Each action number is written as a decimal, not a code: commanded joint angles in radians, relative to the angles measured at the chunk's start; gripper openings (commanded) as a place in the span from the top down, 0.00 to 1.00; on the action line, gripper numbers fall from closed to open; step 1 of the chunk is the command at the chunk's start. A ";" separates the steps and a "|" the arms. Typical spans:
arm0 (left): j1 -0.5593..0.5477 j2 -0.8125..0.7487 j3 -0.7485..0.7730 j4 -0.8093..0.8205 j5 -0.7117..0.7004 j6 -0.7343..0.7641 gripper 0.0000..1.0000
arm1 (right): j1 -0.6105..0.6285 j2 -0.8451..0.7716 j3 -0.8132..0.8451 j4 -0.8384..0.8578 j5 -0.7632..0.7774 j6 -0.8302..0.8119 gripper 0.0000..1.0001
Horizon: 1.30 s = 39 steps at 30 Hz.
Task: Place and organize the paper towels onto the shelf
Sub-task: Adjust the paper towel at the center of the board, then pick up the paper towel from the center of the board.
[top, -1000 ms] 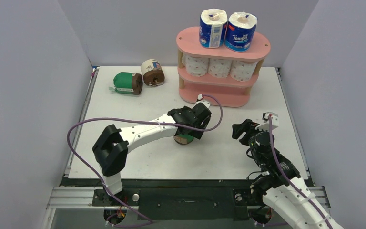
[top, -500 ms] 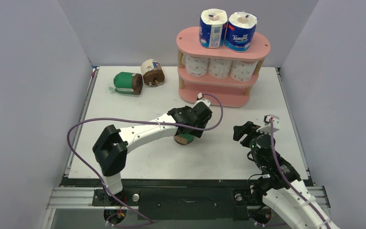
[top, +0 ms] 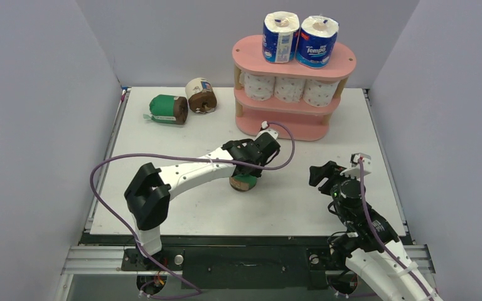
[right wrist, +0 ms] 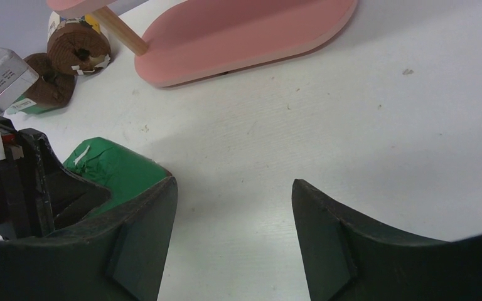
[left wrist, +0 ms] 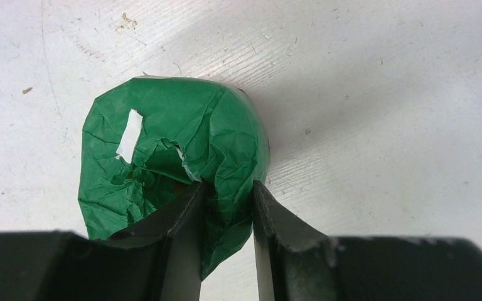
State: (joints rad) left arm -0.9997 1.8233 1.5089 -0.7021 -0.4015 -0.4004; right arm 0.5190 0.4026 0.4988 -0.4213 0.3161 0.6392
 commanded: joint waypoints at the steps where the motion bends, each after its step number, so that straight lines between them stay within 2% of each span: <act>1: 0.000 0.009 0.084 -0.004 -0.012 0.039 0.75 | 0.009 -0.021 0.008 -0.012 0.045 -0.006 0.38; 8: 0.010 0.015 0.188 -0.005 -0.057 0.103 0.76 | 0.009 -0.117 0.001 -0.042 0.101 0.012 0.39; 17: 0.067 0.099 0.346 0.009 -0.079 0.157 0.79 | 0.009 -0.130 0.003 -0.052 0.113 0.026 0.40; 20: 0.077 0.140 0.408 -0.031 -0.058 0.154 0.78 | 0.009 -0.128 0.005 -0.059 0.101 0.027 0.40; 22: 0.074 0.135 0.408 -0.036 -0.039 0.134 0.68 | 0.009 -0.126 0.004 -0.058 0.083 0.025 0.40; 24: 0.075 0.107 0.375 -0.023 -0.017 0.109 0.44 | 0.010 -0.111 -0.009 -0.047 0.061 0.026 0.39; 27: 0.077 0.016 0.280 0.017 -0.014 0.070 0.31 | 0.009 -0.071 -0.023 -0.009 0.031 0.033 0.39; 30: 0.091 -0.104 0.153 0.071 -0.036 0.001 0.26 | 0.009 0.040 -0.014 0.040 -0.043 0.039 0.39; 32: 0.114 -0.210 0.020 0.131 -0.033 -0.067 0.24 | 0.009 0.121 0.008 0.082 -0.093 0.050 0.38; 34: 0.151 -0.336 -0.200 0.212 0.002 -0.133 0.23 | 0.009 0.212 0.037 0.151 -0.156 0.055 0.35; 35: 0.177 -0.431 -0.255 0.279 0.009 -0.156 0.23 | 0.010 0.246 0.048 0.166 -0.198 0.058 0.35; 36: 0.188 -0.475 -0.369 0.311 0.022 -0.204 0.22 | 0.016 0.315 0.073 0.194 -0.214 0.059 0.34; 39: 0.235 -0.698 -0.570 0.450 0.029 -0.283 0.22 | 0.055 0.451 0.135 0.221 -0.234 0.058 0.32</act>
State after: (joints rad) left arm -0.8093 1.3460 1.1263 -0.4828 -0.3927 -0.5228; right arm 0.5297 0.7223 0.5316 -0.3317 0.1707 0.6895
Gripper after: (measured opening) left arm 0.780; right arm 0.672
